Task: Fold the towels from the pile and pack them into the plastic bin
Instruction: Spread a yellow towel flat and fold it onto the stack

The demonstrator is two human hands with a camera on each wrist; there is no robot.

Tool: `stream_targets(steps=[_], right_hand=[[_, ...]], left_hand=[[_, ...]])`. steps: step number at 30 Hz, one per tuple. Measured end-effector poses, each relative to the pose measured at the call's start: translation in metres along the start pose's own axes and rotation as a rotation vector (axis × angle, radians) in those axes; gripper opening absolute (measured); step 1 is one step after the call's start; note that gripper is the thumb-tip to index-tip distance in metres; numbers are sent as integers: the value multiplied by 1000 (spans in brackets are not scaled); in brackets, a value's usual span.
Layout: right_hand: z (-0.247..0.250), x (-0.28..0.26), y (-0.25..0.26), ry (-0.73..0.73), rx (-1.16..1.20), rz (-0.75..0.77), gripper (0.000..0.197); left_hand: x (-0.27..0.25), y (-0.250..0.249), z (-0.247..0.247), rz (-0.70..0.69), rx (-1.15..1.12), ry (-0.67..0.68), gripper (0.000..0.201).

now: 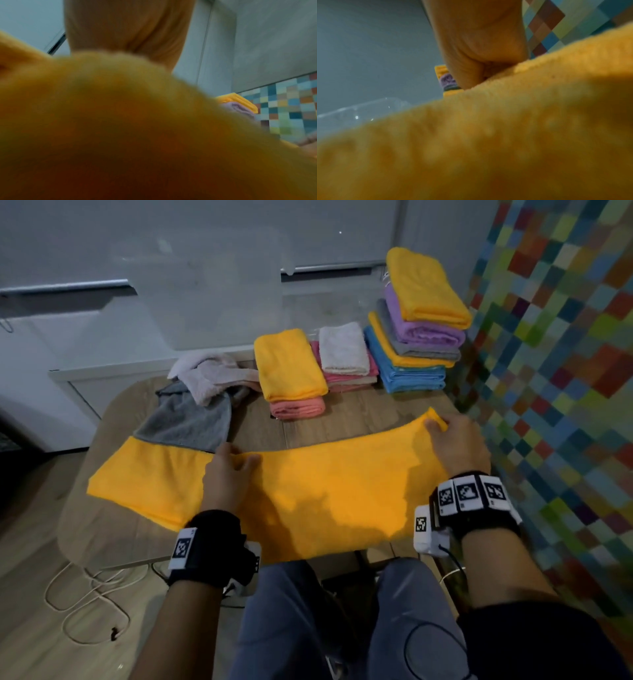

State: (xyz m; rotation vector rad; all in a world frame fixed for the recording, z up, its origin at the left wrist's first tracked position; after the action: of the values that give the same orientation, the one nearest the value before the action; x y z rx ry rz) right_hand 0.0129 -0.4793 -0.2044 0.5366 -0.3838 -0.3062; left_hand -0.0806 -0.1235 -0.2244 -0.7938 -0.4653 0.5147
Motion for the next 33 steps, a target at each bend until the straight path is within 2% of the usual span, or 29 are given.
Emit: stream_targets(steps=[3,7,9,11,13,16,20,22,24,27,29,31,33], right_hand=[[-17,-1,-6,78,-42,14,36],[-20,-3,-9,44,-93,-9,47],[-23,-1,-12,130,-117,-72,54],[-27,2,-13,234,-106,-92,53],[-29,5,-11,296,-20,-110,42],[-22,9,-4,325,225,-158,20],[-2,15,2,274,421,-222,12],[2,22,5,216,541,-239,20],[3,30,6,141,601,-233,37],[-2,41,8,58,589,-176,43],[-9,45,8,68,542,-144,45],[-10,44,6,63,314,-71,42],[-13,27,13,98,101,69,46]], left_hand=[[-1,9,-9,-36,100,78,32],[4,20,-14,-158,258,81,30],[6,21,-15,-199,279,106,27],[5,17,-16,-261,267,131,22],[2,11,-14,-277,197,156,15],[3,7,-8,-205,-51,212,16],[7,-6,9,-39,-382,217,22],[16,-19,19,18,-431,225,21],[33,-31,24,-12,-352,250,20],[57,-44,15,-108,-178,272,16],[65,-46,5,-163,-1,210,24],[60,-50,-4,-311,189,129,32],[39,-57,-19,-466,223,132,29]])
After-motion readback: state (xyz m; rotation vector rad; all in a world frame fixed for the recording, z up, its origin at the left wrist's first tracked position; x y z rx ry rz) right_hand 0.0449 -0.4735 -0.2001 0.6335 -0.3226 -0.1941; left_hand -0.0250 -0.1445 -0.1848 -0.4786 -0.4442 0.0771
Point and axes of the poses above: each hand's wrist, its own x-axis towards the middle knuckle, its own z-axis out of the back of the hand, y = z × x, the point moved 4 cm from there along x, towards the middle knuckle, and after that the axes turned 9 degrees about -y, right-handed, at the moved point
